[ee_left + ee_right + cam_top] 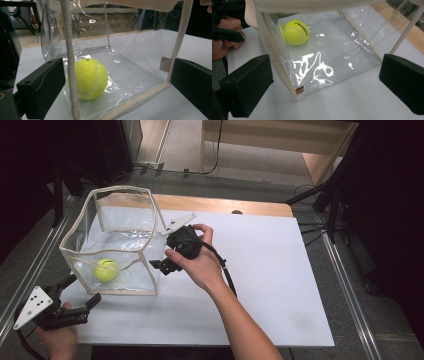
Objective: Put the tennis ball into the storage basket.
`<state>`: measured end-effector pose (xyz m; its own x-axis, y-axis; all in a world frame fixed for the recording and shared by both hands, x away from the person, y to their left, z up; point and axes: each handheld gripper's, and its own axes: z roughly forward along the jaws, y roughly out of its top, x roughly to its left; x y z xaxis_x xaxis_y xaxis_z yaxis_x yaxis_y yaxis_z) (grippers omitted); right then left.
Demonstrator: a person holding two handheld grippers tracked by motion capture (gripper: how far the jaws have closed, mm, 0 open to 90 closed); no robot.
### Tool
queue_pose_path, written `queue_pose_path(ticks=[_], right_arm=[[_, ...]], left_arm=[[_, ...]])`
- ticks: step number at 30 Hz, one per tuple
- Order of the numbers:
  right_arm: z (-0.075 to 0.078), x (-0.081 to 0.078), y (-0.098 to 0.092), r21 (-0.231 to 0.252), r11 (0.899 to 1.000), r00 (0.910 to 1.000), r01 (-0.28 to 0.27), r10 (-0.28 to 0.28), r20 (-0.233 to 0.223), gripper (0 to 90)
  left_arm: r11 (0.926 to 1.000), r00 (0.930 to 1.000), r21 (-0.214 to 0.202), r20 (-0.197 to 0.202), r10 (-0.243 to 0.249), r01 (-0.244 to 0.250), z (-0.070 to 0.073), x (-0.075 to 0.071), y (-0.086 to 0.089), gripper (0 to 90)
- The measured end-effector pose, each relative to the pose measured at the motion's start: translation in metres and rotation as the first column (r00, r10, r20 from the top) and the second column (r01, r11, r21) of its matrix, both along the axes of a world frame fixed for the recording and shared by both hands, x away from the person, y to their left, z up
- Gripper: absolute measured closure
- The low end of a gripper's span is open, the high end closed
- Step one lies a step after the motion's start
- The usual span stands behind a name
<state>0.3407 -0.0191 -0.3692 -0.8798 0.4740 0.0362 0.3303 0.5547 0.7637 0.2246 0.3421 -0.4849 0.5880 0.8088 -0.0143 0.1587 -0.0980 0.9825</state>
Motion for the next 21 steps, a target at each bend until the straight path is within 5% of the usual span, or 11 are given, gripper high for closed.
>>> queue_pose_path(ticks=[21], right_arm=[[-0.049, -0.018, -0.022, 0.036, 0.997, 0.9978, 0.065, -0.066, 0.013, 0.0]], left_arm=[[1.0, 1.0, 0.005, 0.003, 0.0, 0.0, 0.0, 0.0, 0.0, 0.1]])
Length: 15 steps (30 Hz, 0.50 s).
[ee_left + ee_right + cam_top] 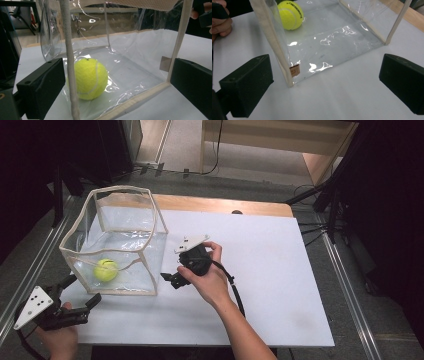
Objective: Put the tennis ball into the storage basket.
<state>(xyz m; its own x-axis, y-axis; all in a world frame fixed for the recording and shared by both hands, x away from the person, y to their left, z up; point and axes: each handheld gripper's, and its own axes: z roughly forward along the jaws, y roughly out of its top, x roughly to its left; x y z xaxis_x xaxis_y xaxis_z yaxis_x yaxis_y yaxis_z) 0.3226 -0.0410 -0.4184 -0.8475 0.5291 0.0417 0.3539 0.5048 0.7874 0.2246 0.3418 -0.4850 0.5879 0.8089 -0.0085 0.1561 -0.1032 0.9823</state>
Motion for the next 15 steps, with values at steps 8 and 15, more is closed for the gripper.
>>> queue_pose_path(ticks=[8, 15], right_arm=[[-0.016, -0.007, -0.008, 0.014, 1.0, 0.9998, 0.02, -0.021, 0.003, 0.0], [-0.027, -0.014, -0.017, 0.026, 0.999, 0.9992, 0.039, -0.039, 0.009, 0.0]], left_arm=[[1.0, 1.0, 0.001, 0.0, 0.0, 0.0, 0.0, 0.0, 0.0, 0.1], [1.0, 1.0, 0.0, -0.001, 0.0, 0.0, 0.0, 0.0, 0.0, 0.1]])
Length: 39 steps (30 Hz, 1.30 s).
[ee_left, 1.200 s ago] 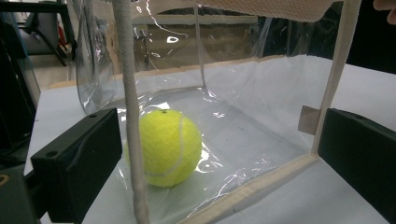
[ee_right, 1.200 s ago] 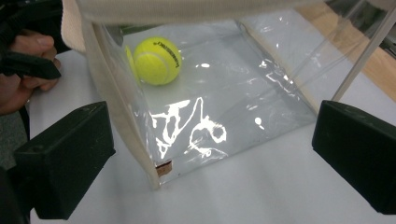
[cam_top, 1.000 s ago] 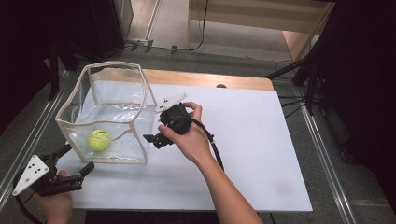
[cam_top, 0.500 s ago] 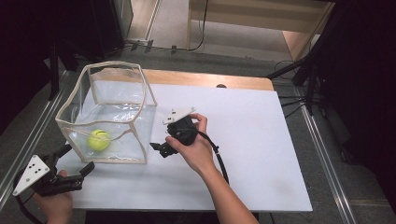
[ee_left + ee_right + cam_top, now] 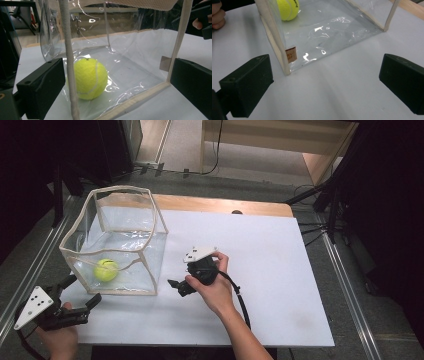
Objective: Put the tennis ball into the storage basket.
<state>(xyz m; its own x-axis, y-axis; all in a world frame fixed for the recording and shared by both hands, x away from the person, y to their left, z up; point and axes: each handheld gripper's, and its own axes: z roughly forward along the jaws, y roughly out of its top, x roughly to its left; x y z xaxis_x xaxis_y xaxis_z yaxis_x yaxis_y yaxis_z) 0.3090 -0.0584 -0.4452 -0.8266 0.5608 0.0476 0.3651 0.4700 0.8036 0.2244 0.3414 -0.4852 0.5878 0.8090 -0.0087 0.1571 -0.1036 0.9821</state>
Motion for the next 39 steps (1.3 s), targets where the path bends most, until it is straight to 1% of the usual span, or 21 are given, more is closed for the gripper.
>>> queue_pose_path(ticks=[4, 10, 15, 21, 22, 23, 28, 34, 38, 39], right_arm=[[-0.007, -0.003, -0.008, 0.012, 1.0, 0.9998, 0.016, -0.016, 0.01, 0.0], [-0.015, -0.008, -0.019, 0.026, 0.999, 0.999, 0.043, -0.044, 0.012, 0.0], [-0.018, -0.012, -0.029, 0.032, 0.998, 0.9981, 0.06, -0.06, 0.014, 0.0], [-0.022, -0.017, -0.043, 0.047, 0.995, 0.9963, 0.085, -0.085, 0.011, 0.0], [-0.023, -0.018, -0.047, 0.047, 0.995, 0.9962, 0.083, -0.084, 0.022, 0.0], [-0.024, -0.019, -0.049, 0.052, 0.995, 0.996, 0.085, -0.087, 0.022, 0.0], [-0.026, -0.025, -0.061, 0.061, 0.992, 0.9931, 0.115, -0.116, 0.018, 0.0], [-0.031, -0.031, -0.081, 0.073, 0.986, 0.9879, 0.15, -0.153, 0.027, 0.0], [-0.034, -0.035, -0.092, 0.073, 0.983, 0.9851, 0.167, -0.169, 0.028, 0.0], [-0.034, -0.035, -0.092, 0.073, 0.983, 0.9851, 0.167, -0.169, 0.028, 0.0]], left_arm=[[1.0, 1.0, 0.005, 0.002, -0.002, 0.002, 0.0, 0.0, 0.0, 0.1], [1.0, 1.0, 0.005, 0.002, -0.001, 0.001, 0.0, 0.0, 0.0, 0.1], [0.9999, 1.0, 0.011, 0.002, -0.001, 0.001, 0.0, 0.0, 0.0, 0.1], [1.0, 1.0, 0.008, 0.001, -0.001, 0.001, 0.0, 0.0, -0.001, 0.1], [1.0, 1.0, 0.008, -0.001, -0.001, 0.001, 0.0, 0.0, -0.001, 0.1], [0.9999, 1.0, 0.013, 0.001, -0.001, 0.001, 0.0, 0.0, -0.001, 0.1], [0.9999, 1.0, 0.013, -0.002, 0.0, 0.0, 0.0, 0.0, -0.001, 0.1], [1.0, 1.0, 0.009, 0.001, -0.002, 0.002, 0.0, 0.0, -0.002, 0.1], [0.9998, 1.0, 0.02, 0.0, 0.001, -0.001, 0.0, 0.0, -0.002, 0.1], [0.9998, 1.0, 0.02, 0.0, 0.001, -0.001, 0.0, 0.0, -0.002, 0.1]])
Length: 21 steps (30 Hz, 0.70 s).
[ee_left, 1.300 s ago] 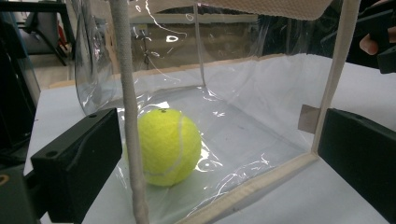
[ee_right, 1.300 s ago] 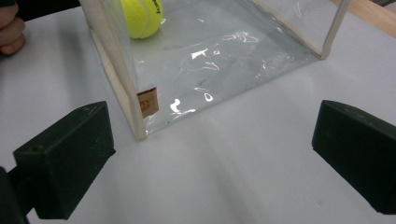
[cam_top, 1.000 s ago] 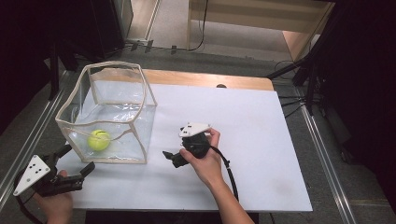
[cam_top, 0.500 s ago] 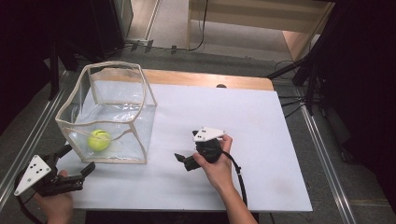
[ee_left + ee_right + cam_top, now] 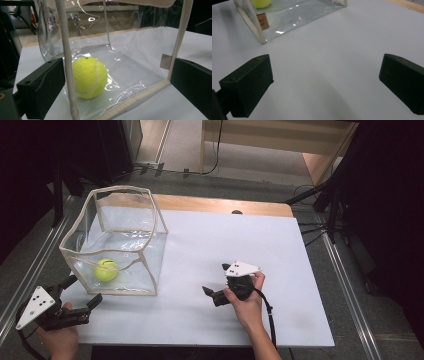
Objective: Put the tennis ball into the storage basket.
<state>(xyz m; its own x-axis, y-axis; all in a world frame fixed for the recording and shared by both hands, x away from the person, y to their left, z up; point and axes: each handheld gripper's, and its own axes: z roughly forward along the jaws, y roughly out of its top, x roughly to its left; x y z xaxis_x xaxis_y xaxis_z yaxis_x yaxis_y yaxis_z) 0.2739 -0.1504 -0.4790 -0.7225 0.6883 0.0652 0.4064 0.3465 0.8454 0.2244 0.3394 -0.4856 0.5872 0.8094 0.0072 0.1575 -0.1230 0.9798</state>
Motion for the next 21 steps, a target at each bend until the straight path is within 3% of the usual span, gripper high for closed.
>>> queue_pose_path(ticks=[21], right_arm=[[-0.003, -0.024, -0.068, 0.013, 0.993, 0.9927, 0.12, -0.12, 0.013, 0.0]], left_arm=[[0.9998, 1.0, 0.015, -0.003, 0.009, -0.009, -0.001, 0.0, -0.003, 0.1]])
